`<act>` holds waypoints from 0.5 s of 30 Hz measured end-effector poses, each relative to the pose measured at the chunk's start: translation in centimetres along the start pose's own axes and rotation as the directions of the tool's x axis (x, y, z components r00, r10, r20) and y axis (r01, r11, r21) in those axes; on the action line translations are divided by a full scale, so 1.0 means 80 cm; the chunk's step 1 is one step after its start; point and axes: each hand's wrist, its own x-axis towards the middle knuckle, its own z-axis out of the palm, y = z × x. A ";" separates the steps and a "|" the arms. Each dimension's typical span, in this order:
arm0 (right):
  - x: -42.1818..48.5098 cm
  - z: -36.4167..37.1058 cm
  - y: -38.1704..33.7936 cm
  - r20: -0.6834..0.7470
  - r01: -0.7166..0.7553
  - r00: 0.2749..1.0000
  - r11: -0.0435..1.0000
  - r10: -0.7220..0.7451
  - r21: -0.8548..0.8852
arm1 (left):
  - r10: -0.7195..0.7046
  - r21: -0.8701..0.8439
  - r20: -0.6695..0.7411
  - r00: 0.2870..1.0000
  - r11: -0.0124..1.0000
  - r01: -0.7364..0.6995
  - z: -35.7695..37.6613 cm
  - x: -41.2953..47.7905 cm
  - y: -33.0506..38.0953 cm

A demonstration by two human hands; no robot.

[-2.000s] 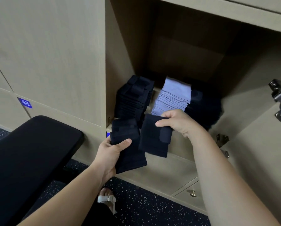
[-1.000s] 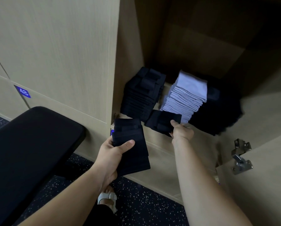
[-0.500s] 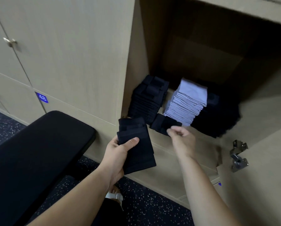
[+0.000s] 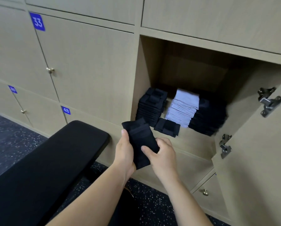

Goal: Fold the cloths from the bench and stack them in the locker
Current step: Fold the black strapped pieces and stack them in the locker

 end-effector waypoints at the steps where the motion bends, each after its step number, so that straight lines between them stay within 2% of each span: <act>1: -0.001 -0.003 -0.003 0.015 0.001 1.000 0.999 -0.001 0.035 | 0.003 -0.002 0.007 1.000 1.000 -0.003 0.000 -0.005 0.003; 5: -0.008 -0.021 -0.015 0.063 0.012 0.998 0.958 -0.031 0.286 | 0.085 -0.010 0.022 0.996 0.996 -0.085 -0.010 -0.016 0.015; 9: -0.010 -0.045 -0.024 0.104 0.004 0.994 0.939 -0.042 0.343 | 0.159 0.036 0.062 0.985 0.986 -0.162 -0.015 -0.025 0.024; 12: -0.005 -0.059 -0.027 0.103 -0.055 0.995 0.932 0.019 0.357 | 0.198 0.100 0.088 0.976 0.973 -0.206 -0.019 -0.029 0.022; 15: -0.002 -0.070 -0.025 0.094 -0.130 0.991 0.873 0.097 0.471 | 0.227 0.141 0.074 0.971 0.962 -0.235 -0.022 -0.029 0.018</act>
